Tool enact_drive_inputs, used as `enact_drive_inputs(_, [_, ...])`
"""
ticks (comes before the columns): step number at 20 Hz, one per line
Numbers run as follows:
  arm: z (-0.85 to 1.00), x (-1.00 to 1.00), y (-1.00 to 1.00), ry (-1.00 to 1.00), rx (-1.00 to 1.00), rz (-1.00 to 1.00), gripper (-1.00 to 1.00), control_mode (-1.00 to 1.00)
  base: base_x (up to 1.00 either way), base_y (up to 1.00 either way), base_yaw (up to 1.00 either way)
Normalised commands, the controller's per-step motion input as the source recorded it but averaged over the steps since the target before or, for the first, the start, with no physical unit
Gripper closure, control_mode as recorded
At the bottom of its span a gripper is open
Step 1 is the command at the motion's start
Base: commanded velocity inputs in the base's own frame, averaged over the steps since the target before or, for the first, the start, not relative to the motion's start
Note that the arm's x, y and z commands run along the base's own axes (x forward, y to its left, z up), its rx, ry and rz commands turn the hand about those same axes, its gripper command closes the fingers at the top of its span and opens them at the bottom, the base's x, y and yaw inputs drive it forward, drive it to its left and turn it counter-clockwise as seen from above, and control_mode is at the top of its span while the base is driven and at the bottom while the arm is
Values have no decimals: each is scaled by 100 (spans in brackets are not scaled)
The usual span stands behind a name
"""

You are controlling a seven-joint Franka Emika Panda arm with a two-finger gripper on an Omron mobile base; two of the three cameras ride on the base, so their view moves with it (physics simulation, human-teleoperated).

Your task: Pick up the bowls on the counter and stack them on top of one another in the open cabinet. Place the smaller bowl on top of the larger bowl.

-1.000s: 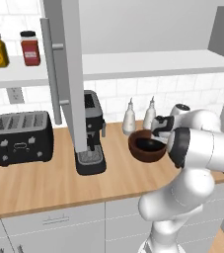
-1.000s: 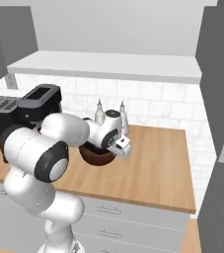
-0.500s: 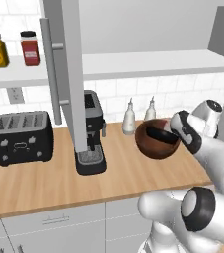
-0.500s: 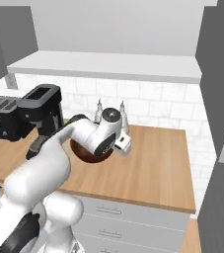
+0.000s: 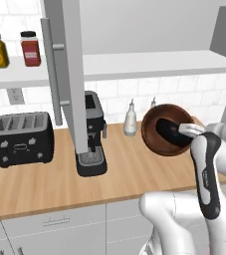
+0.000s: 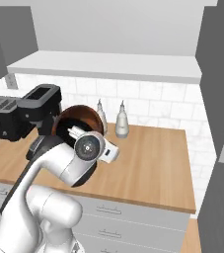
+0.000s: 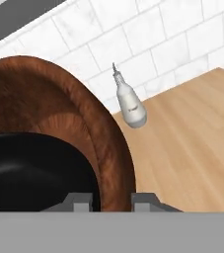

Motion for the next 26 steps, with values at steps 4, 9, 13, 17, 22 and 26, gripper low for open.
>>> enact_drive_inputs(4, [100, -45, 0, -11, 12, -2, 100, -100, 0, 0, 0])
enact_drive_inputs(9, [100, -3, 0, 0, 12, -3, 100, -100, 0, 0, 0])
enact_drive_inputs(13, [100, 8, 0, 0, 11, -5, 100, -100, 0, 0, 0])
enact_drive_inputs(17, [100, 14, 0, 2, 9, -6, 100, -100, 0, 0, 0])
enact_drive_inputs(22, [81, 89, 0, 32, 3, -14, 100, -100, 0, 0, 0])
enact_drive_inputs(26, [51, 100, 1, 39, 0, -18, 100, -100, 0, 0, 0])
